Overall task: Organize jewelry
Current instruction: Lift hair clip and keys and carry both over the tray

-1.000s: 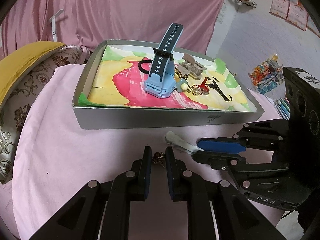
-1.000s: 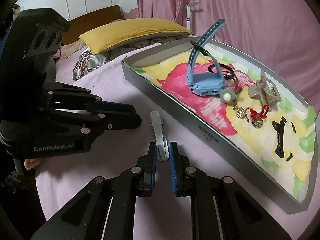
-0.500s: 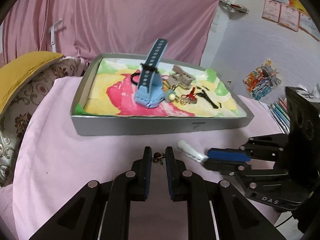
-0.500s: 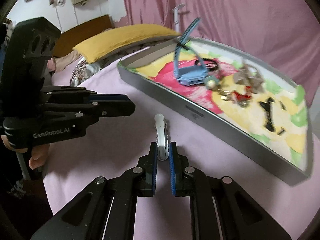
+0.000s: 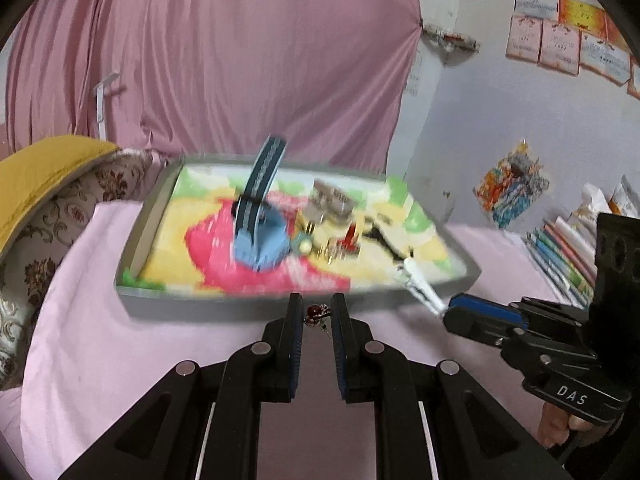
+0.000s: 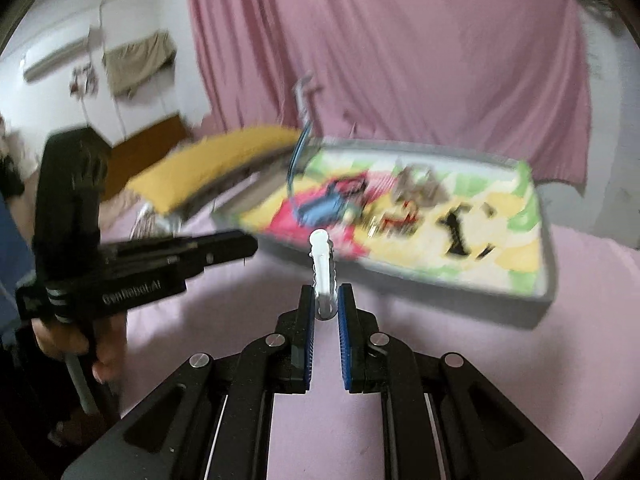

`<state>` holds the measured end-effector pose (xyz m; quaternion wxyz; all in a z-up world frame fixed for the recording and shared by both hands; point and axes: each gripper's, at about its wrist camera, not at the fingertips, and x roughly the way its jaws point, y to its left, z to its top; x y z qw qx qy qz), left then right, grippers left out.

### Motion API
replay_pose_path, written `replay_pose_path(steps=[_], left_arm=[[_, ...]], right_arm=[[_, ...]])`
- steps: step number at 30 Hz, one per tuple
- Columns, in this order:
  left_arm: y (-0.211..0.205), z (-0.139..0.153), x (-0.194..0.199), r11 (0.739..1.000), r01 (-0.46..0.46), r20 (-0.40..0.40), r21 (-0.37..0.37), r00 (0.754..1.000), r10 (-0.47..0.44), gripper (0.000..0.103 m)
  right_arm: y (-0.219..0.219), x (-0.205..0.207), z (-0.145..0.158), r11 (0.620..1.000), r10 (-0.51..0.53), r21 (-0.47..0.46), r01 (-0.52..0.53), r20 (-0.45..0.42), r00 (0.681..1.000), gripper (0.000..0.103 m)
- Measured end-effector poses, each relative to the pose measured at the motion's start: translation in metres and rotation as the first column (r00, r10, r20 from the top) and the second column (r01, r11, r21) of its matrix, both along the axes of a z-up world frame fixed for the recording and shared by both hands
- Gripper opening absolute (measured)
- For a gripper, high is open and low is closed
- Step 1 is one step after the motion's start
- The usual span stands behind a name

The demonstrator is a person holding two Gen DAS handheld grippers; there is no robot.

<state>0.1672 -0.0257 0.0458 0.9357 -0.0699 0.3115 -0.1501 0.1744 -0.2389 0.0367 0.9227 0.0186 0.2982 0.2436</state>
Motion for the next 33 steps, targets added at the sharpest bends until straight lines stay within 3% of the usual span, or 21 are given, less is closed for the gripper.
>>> replay_pose_path(steps=[9,17,26,33], left_arm=[[-0.023,0.040,0.023,0.999,-0.045,0.234,-0.013,0.971,0.047,0.013],[-0.037,0.052,0.057,0.996,-0.091,0.325,0.003,0.942,0.085,0.013],[-0.054,0.047,0.096,0.992,-0.117,0.333,0.049,0.938,0.095,0.013],[-0.062,0.034,0.126,0.993,-0.097,0.213,0.066,0.974,0.081,0.013]], right_arm=[[-0.018,0.011,0.040,0.981,-0.190,0.088,0.174,0.220,0.957,0.010],[-0.024,0.043,0.057,0.962,-0.273,0.092,0.257,0.301,0.914,0.010],[-0.022,0.091,0.058,0.945,-0.327,0.084,0.317,0.287,0.900,0.010],[-0.029,0.125,0.043,0.936,-0.351,0.076,0.343,0.186,0.918,0.010]])
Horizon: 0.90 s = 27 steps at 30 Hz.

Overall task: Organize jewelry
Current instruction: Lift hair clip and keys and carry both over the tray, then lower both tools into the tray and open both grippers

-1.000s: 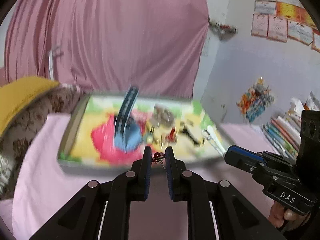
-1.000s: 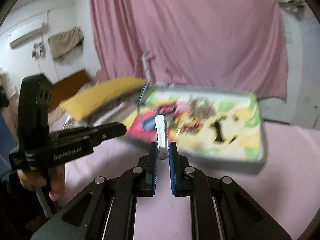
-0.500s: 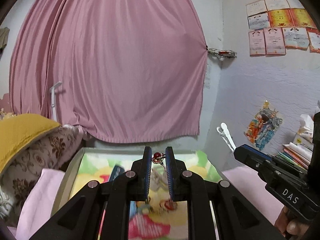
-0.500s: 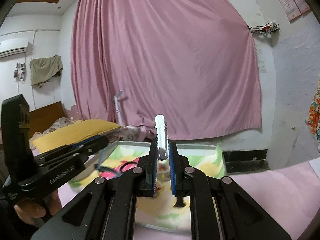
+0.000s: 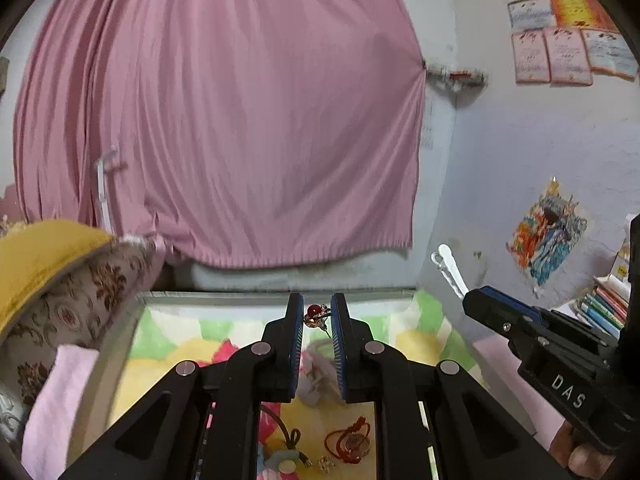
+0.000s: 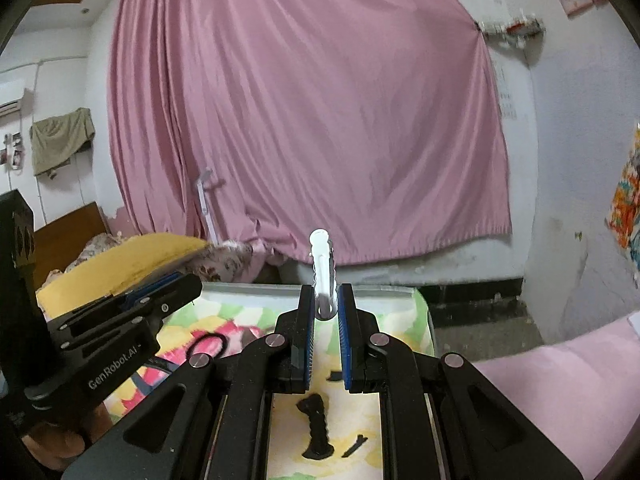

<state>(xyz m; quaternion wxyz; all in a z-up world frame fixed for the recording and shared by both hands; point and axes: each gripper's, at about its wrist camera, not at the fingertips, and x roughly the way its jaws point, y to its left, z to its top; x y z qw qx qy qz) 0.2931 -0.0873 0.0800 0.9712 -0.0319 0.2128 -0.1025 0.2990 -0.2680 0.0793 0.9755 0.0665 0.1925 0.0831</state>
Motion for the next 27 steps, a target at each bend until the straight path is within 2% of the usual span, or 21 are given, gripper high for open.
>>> replay_pose_path(steps=[4,9,18,27], left_arm=[[-0.002,-0.011,0.013,1.000,0.013,-0.107,0.019,0.994,-0.011,0.013],[-0.005,-0.026,0.024,0.999,0.033,-0.222,0.035,0.975,-0.025,0.013],[-0.009,-0.042,0.029,0.996,0.051,-0.306,0.076,0.952,-0.025,0.013],[-0.011,-0.049,0.037,0.992,0.070,-0.380,0.101,0.925,-0.027,0.013]], right_arm=[[-0.002,0.014,-0.015,1.000,0.000,0.000,0.000,-0.094,0.996,0.010],[-0.001,0.028,-0.036,1.000,0.010,-0.020,-0.015,-0.221,0.975,0.010],[0.001,0.042,-0.061,0.998,0.021,-0.055,-0.042,-0.337,0.941,0.010],[0.001,0.047,-0.075,0.996,0.039,-0.057,-0.066,-0.390,0.920,0.010]])
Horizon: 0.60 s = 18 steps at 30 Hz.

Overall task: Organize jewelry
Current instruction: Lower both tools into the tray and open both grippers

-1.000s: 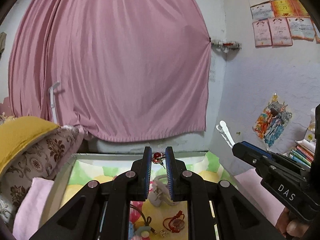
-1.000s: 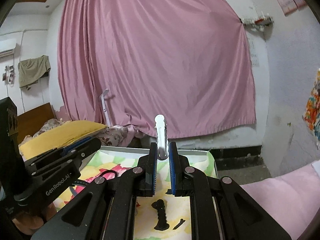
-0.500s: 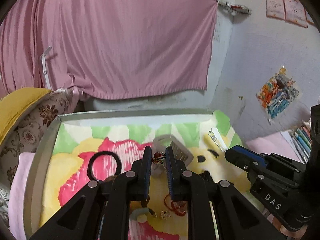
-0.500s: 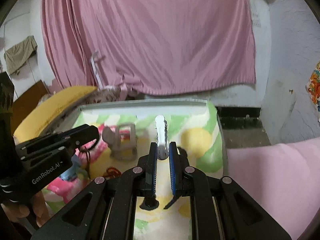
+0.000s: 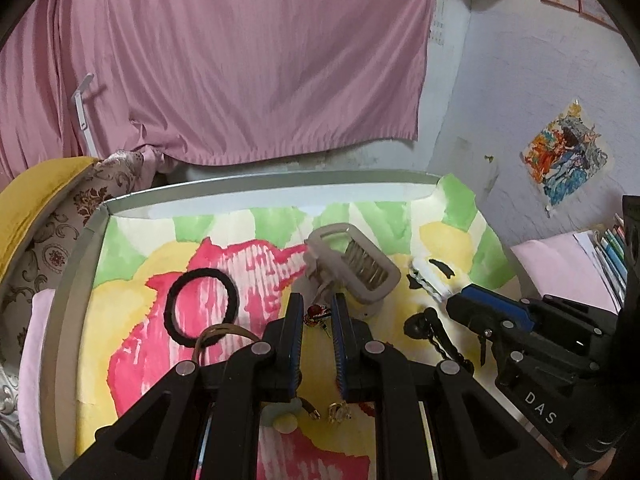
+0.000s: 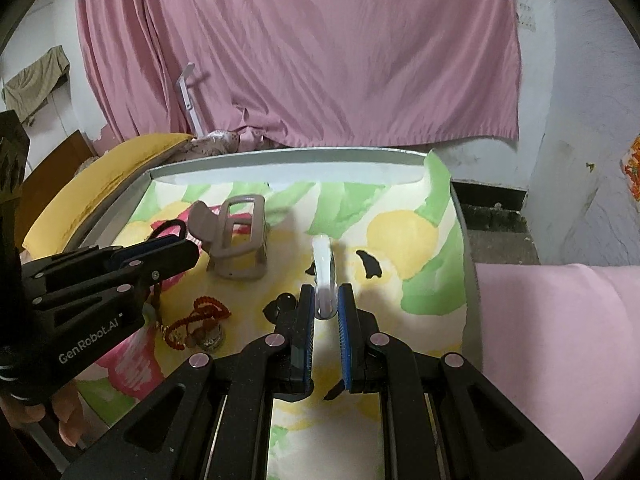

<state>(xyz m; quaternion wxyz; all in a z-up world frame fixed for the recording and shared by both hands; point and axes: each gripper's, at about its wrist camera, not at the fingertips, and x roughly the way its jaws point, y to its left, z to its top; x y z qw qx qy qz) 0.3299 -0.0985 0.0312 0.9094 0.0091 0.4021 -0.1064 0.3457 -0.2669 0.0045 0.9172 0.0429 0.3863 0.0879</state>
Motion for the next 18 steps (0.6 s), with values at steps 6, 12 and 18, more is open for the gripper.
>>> replay_pose_path(steps=[6,12,18], left_arm=[[0.0004,-0.0016,0.0020,1.000,0.010,-0.025,-0.003,1.000,-0.010,0.014],[0.0003,-0.0032,0.0031,1.000,0.014,-0.041,-0.009,0.999,-0.015,0.014],[0.0061,0.0007,0.0007,0.999,0.008,-0.024,-0.043,1.000,-0.009,0.014]], right_arm=[[-0.0015,0.0002,-0.0033,1.000,0.001,0.008,0.000,-0.016,1.000,0.010],[-0.0020,0.0006,-0.0037,1.000,-0.003,0.012,0.004,-0.016,1.000,0.010],[-0.0052,-0.0054,0.0012,1.000,-0.023,0.020,0.023,0.010,1.000,0.015]])
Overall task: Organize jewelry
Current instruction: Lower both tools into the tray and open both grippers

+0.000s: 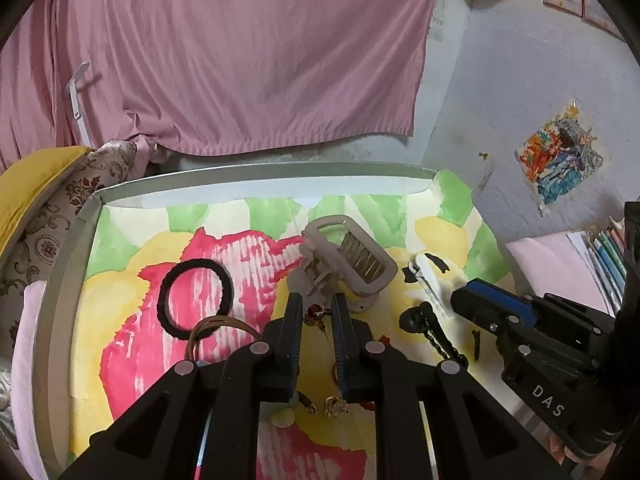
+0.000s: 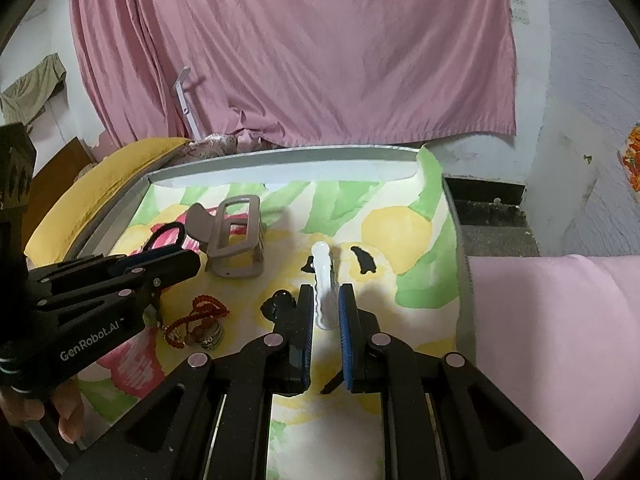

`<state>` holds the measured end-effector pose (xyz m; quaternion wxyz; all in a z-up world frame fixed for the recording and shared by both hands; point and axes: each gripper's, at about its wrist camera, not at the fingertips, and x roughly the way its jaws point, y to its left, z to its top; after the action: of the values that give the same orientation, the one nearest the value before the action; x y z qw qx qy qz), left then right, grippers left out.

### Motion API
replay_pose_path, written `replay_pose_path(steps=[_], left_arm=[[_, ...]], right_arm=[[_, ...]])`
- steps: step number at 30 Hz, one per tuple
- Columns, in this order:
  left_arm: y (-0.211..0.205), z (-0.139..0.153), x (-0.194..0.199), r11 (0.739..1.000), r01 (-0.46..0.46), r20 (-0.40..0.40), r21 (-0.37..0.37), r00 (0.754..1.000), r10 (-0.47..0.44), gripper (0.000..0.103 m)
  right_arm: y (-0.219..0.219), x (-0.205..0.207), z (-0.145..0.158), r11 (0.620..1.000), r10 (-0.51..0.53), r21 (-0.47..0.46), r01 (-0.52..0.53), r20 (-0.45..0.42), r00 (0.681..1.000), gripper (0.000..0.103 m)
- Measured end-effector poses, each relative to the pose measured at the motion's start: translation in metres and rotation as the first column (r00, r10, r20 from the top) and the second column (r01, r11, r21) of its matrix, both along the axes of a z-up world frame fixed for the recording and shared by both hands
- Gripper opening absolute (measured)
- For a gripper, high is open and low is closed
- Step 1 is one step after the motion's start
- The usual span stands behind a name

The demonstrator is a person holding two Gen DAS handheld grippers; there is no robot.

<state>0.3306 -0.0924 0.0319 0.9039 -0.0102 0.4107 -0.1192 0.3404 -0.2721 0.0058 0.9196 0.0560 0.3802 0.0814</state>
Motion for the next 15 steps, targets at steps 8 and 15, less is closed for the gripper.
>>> replay_pose_path(steps=[8,15], left_arm=[[0.006,0.009,-0.009,0.999,-0.006,0.043,-0.039,0.999,0.008,0.018],[0.015,0.020,-0.024,0.997,-0.019,0.110,-0.075,0.994,0.028,0.039]], right_arm=[[-0.004,-0.014,0.014,1.000,-0.018,0.000,0.018,0.073,0.997,0.028],[-0.006,-0.030,0.029,1.000,-0.026,0.000,0.026,0.161,0.987,0.039]])
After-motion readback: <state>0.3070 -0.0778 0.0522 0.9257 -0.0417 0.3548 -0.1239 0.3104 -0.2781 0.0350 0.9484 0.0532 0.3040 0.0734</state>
